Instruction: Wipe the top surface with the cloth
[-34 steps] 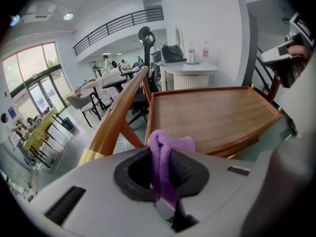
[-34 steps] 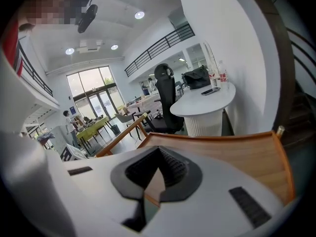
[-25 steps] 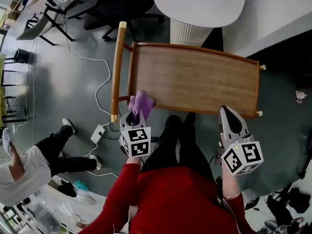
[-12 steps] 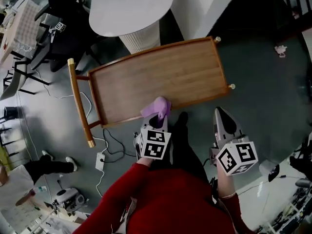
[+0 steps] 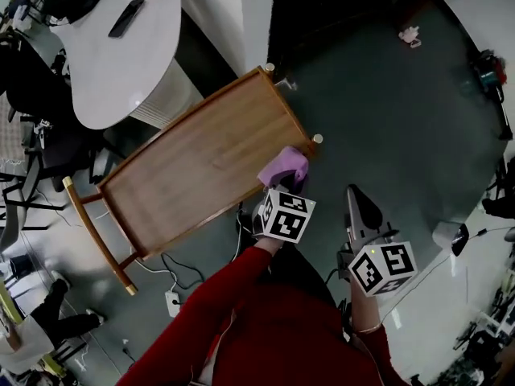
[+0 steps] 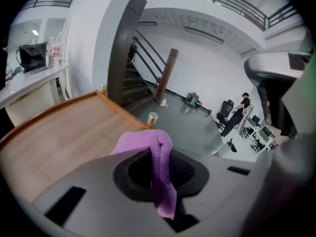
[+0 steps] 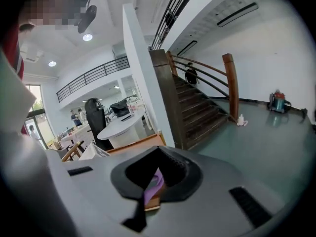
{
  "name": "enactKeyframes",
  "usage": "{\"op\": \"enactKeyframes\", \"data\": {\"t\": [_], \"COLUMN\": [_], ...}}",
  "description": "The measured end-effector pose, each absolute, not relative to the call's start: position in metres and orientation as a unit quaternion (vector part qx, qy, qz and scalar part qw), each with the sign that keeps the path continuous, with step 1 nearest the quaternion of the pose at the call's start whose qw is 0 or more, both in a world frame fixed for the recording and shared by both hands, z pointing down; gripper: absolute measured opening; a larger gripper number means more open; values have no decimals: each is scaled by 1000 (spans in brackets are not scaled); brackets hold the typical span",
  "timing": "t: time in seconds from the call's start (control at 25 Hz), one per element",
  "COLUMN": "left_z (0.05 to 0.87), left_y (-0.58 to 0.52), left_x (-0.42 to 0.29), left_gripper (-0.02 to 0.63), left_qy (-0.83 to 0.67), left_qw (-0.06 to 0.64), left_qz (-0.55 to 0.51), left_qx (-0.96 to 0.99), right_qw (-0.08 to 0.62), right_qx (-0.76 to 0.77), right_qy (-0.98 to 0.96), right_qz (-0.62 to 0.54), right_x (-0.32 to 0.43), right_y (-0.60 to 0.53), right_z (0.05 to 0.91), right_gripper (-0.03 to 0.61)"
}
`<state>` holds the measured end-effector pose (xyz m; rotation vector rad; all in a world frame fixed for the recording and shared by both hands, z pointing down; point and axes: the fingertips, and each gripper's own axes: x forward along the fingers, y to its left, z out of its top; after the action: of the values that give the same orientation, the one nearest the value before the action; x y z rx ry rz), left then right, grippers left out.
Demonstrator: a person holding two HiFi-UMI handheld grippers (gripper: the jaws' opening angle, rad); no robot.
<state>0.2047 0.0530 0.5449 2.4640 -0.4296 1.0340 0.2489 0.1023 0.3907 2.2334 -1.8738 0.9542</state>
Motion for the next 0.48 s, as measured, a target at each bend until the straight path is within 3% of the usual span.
{"op": "enactKeyframes", "data": {"t": [0.48], "left_z": [530], "left_y": [49], "left_x": [236], "left_gripper": [49], "left_qy": [-116], "left_qw": [210], "left_qz": [365], "left_qx": [900], "right_qw": [35], "right_qx": [739], "right_qy": [-592], "right_qz": [320], "right_x": [266], "right_y": [107], "right_z": [396], "right_gripper": [5]}}
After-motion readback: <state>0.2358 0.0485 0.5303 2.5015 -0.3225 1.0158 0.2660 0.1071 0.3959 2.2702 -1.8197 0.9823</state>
